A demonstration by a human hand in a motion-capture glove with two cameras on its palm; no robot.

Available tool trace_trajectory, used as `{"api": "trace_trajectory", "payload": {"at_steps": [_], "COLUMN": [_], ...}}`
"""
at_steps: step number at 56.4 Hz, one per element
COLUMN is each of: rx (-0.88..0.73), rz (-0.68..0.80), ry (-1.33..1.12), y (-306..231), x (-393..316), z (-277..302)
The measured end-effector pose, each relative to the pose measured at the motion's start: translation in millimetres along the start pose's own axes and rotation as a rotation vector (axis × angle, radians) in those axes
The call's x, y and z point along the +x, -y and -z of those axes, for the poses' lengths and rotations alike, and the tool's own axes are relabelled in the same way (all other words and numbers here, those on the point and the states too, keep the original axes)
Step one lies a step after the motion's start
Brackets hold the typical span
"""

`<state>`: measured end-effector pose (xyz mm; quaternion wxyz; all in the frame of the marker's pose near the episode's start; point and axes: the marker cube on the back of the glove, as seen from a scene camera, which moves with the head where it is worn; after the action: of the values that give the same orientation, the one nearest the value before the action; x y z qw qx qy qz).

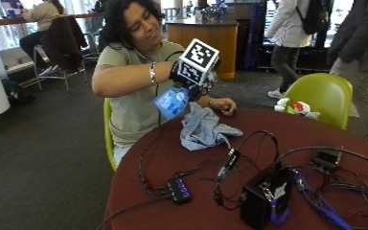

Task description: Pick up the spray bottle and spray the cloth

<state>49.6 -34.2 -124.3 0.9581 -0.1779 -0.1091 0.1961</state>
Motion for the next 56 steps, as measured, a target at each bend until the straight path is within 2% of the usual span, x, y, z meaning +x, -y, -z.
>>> {"api": "trace_trajectory", "payload": {"at_steps": [10,21,29,35,40,48,53,56], "rx": [0.199,0.316,0.376,0.441,0.279,0.390,0.276,0.285], "rz": [0.234,0.486,0.665,0.732,0.790,0.758,0.793,0.792], "ry": [0.180,0.386,0.529,0.617,0.546,0.579,0.475,0.478], "y": [0,23,62,104,121,177,183,192], "x": [-41,-94,-132,-146,-134,-151,-140,-140], "z": [25,6,-23,-42,-70,-88,-111,-113]}}
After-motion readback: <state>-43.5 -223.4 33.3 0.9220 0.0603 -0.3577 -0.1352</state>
